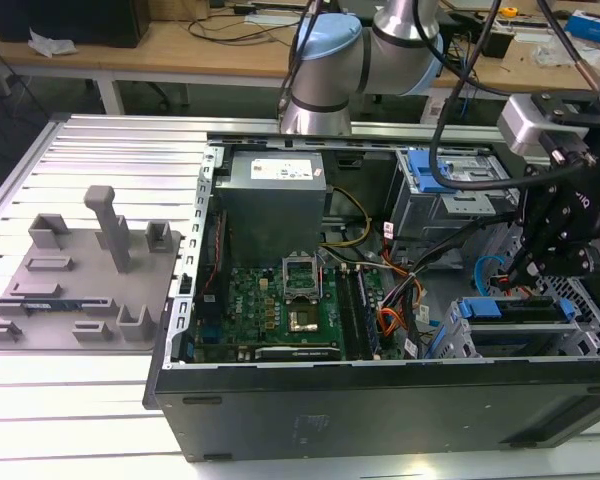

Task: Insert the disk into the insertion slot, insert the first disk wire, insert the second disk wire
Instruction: 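Insert the second disk wire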

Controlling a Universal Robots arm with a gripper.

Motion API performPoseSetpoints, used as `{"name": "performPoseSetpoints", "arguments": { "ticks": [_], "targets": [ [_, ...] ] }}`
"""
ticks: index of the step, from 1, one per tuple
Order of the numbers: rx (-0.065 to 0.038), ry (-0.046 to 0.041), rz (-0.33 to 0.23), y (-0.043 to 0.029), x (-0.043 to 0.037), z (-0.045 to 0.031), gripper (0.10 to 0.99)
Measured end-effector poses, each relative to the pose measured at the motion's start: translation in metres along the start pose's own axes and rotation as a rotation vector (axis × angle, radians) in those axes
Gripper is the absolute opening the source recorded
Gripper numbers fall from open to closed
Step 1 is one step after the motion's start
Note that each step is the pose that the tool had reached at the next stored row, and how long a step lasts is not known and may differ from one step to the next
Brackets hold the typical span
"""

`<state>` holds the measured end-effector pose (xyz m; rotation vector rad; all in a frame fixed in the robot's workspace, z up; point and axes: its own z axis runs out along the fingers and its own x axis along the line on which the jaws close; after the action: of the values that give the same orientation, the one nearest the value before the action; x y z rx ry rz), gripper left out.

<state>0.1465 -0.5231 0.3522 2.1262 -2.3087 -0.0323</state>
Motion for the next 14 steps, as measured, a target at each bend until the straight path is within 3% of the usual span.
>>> {"name": "performPoseSetpoints", "arguments": {
  "ticks": [6,14],
  "targets": [
    [0.0,0.0,0.0,-0.0009,0.0075,-0.0001,0.161],
    [0.0,0.0001,-0.004,-0.0019,0.0088,-0.0001,0.161]
  ]
}}
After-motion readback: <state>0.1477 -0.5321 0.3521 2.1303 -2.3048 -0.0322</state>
